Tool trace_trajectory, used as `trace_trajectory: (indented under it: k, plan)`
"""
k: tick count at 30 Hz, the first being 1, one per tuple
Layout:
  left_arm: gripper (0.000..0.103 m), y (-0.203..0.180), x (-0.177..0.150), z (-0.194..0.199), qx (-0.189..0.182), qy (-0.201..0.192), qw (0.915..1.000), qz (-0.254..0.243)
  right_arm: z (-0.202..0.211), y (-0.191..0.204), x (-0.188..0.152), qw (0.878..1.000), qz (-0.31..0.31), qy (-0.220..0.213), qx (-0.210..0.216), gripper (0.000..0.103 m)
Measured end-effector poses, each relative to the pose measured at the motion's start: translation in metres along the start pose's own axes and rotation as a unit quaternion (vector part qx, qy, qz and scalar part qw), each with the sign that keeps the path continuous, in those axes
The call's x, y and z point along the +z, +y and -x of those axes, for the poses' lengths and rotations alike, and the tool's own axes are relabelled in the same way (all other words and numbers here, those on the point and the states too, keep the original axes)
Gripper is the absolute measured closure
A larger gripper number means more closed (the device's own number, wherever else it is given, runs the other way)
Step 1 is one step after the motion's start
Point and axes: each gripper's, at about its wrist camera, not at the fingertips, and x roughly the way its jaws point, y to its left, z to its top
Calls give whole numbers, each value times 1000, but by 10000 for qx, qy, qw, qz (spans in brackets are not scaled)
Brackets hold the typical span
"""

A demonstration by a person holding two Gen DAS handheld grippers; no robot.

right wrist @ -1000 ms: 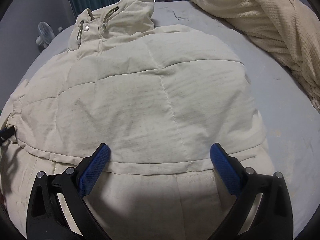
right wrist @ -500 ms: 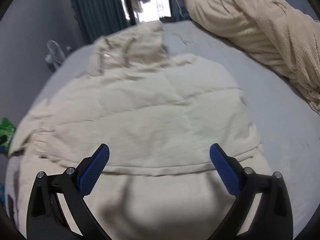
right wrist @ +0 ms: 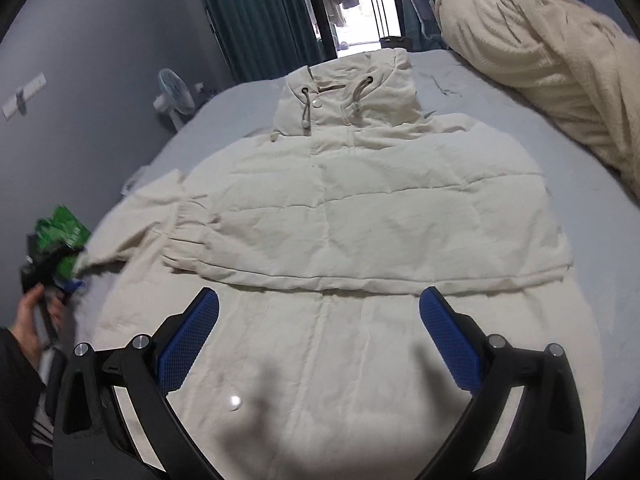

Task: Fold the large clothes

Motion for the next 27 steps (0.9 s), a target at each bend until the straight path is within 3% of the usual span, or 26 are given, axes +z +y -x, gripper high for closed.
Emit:
trace_trajectory:
  k: [4, 6, 8, 10, 12, 14, 18, 21, 25, 27]
  plan:
    - [27, 25, 23, -2, -101, -274, 9993, 245, -13, -4, 1, 9999, -26, 72, -67, 6]
    - [42, 28, 34, -5, 32, -307, 9994, 142, -19, -4, 1, 9999, 17, 86, -138, 6]
    - [80, 30, 41, -6, 279, -313, 9991, 15, -22, -4, 1, 9998, 59, 92, -181, 7]
    - [91, 33, 47, 3, 106, -472, 9988, -12, -23, -4, 1, 9998, 62, 97, -164, 6]
    - [93, 18, 48, 19, 150, -776, 9963, -326, -23, -3, 1, 9998, 84, 88, -142, 7]
    - [94, -22, 46, 44, 302, -1249, 9869, -974, -21, -1, 2, 9999, 102, 47, -108, 6]
    - [94, -112, 28, 92, -221, -1769, 9633, -2006, -11, 1, 4, 9998, 148, -84, -84, 6]
    - [94, -186, -14, 124, -643, -1949, 9356, -2872, -2, 1, 8, 9996, 172, -196, -58, 7]
    - [94, -272, -87, 150, -1106, -1919, 8924, -3931, 6, -2, 12, 9994, 175, -292, -117, 7]
    - [94, -299, -120, 153, -1343, -1759, 8803, -4196, 11, -10, 15, 9992, 110, -348, -161, 6]
